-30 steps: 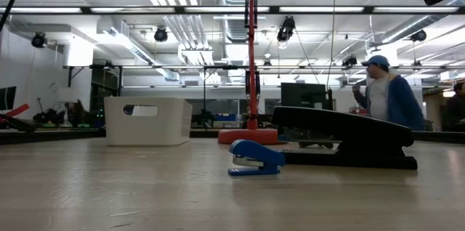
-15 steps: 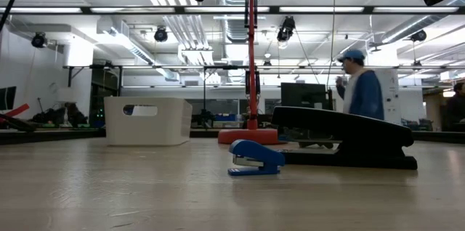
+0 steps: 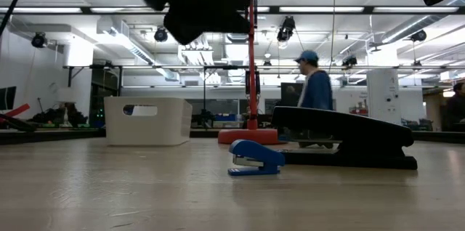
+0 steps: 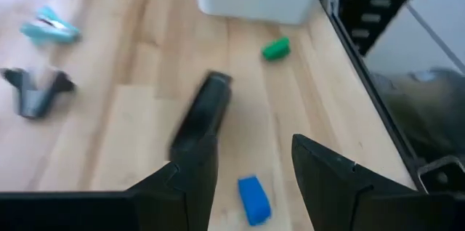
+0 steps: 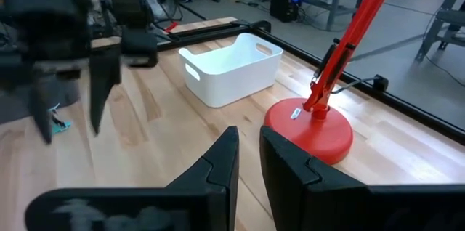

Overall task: Pick and place Stapler, Stapler remover, tape
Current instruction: Put the blue stapler into the top white bin

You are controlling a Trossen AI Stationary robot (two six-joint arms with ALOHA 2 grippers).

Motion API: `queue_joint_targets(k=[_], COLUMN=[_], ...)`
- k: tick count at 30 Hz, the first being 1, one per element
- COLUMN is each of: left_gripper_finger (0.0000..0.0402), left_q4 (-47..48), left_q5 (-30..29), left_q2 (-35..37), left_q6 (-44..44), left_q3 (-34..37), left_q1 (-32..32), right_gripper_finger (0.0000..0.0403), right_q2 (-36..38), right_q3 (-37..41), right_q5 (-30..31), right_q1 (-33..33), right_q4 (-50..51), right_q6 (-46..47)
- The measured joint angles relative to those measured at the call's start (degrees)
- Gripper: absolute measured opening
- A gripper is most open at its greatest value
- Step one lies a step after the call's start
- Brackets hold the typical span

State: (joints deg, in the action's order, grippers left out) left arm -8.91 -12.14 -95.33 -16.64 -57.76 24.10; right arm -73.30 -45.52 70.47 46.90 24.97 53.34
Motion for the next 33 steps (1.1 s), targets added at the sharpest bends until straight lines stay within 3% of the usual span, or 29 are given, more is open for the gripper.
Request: queue_joint_targets(k=[14,33], left_gripper_finger=[0.0179,0.019], left_q4=[-3.03,-4.15], left_q5=[0.19,-6.26], left_q2=[-9.03,-12.77], left_q6=[-5.01,-7.12], left_q3=[0.0,-0.07], left_q1=[2.76,3.4], right_gripper_finger=[0.0052,0.0052], right_q2=[0.0,0.0], right_q3=[0.11,0.33], right_q5=[-0.04,-0.06], right_q1=[-0.18,-0.24], right_q4=[0.0,0.0], right_q6=[0.02,0.04])
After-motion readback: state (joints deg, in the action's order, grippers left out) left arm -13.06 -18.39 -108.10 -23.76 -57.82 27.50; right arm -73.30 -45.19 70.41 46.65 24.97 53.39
